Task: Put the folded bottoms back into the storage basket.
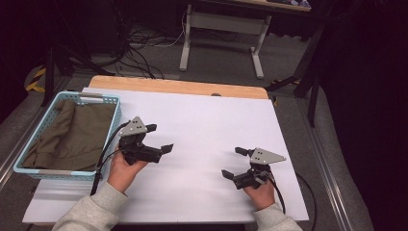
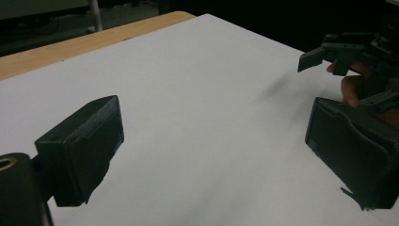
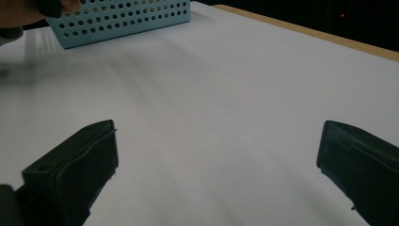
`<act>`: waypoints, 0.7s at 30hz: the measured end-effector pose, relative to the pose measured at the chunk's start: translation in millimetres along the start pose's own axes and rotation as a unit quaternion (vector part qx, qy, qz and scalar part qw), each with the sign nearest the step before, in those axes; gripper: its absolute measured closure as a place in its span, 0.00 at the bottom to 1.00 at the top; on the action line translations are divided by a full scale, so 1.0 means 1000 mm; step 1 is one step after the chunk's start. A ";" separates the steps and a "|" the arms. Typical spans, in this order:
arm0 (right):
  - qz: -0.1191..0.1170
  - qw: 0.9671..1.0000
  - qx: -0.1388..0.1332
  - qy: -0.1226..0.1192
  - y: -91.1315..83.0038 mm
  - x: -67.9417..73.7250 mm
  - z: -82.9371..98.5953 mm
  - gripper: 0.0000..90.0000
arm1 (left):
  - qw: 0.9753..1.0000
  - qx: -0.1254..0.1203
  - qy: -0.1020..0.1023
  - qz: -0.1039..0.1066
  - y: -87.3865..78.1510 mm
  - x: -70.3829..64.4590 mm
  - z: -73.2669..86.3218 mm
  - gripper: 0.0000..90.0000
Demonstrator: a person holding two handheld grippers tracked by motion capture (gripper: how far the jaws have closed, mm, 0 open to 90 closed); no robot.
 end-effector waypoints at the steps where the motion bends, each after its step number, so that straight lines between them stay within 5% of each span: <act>1: 0.000 1.000 0.000 -0.001 0.000 0.000 0.000 0.00 | 1.000 0.000 0.000 0.000 0.000 0.000 0.000 0.07; 8: 0.000 1.000 -0.001 0.000 0.000 -0.001 0.000 0.00 | 1.000 -0.016 -0.003 0.008 0.010 0.004 0.016 0.05; 21: -0.003 1.000 -0.002 -0.002 0.000 0.000 0.000 0.00 | 1.000 0.007 0.001 0.013 0.029 0.009 0.043 0.03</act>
Point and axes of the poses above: each handheld gripper's, and its own axes: y roughly forward along the jaws, z roughly out of its underside, x roughly to its left, the point moved 1 cm from there along y, roughly forward along the jaws, and after that the axes turned 5 degrees about x, right-handed, at the moved point
